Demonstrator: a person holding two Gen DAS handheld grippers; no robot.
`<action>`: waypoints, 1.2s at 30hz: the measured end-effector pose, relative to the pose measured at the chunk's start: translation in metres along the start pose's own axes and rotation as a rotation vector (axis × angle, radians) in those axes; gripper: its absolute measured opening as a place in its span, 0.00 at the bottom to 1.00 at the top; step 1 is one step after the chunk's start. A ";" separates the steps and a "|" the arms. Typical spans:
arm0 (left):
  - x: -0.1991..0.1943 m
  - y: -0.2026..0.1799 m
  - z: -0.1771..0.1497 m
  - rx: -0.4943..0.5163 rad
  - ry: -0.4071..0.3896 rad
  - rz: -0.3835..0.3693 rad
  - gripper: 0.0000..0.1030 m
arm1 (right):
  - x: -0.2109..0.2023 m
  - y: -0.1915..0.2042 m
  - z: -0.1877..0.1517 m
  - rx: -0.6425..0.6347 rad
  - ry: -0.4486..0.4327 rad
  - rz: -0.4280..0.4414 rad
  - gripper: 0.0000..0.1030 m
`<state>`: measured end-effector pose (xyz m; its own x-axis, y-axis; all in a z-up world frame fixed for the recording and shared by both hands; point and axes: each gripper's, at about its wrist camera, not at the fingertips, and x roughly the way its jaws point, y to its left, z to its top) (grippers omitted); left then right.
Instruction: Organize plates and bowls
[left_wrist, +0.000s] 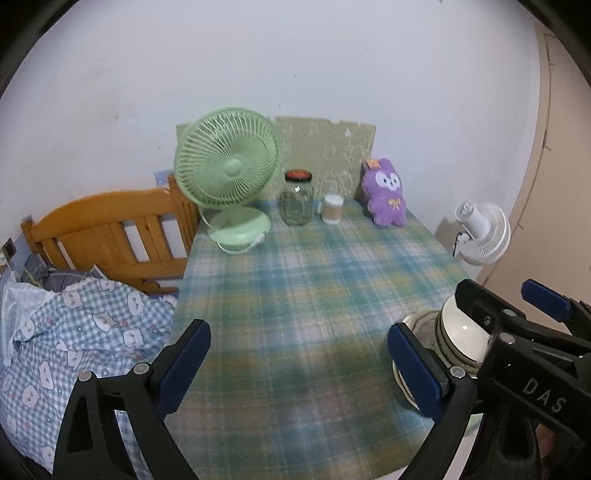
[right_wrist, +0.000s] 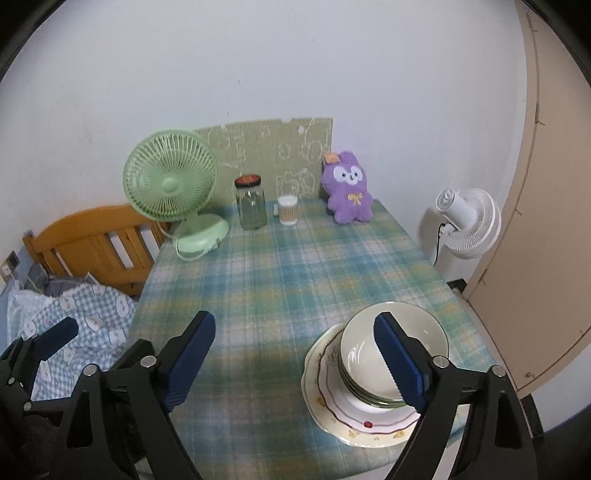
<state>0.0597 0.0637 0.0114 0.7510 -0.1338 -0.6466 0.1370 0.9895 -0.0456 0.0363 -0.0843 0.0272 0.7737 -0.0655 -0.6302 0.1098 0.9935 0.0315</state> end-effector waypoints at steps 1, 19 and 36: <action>-0.001 0.001 -0.002 -0.002 -0.014 0.007 0.98 | 0.000 0.000 -0.002 0.002 -0.015 0.005 0.91; 0.002 0.004 -0.081 -0.088 -0.112 0.100 1.00 | 0.018 -0.038 -0.089 -0.034 -0.108 0.021 0.93; -0.009 -0.008 -0.093 -0.068 -0.122 0.064 1.00 | 0.004 -0.044 -0.102 -0.006 -0.120 0.021 0.93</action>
<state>-0.0082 0.0618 -0.0534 0.8302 -0.0714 -0.5529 0.0451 0.9971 -0.0610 -0.0294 -0.1184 -0.0558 0.8450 -0.0551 -0.5319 0.0895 0.9952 0.0391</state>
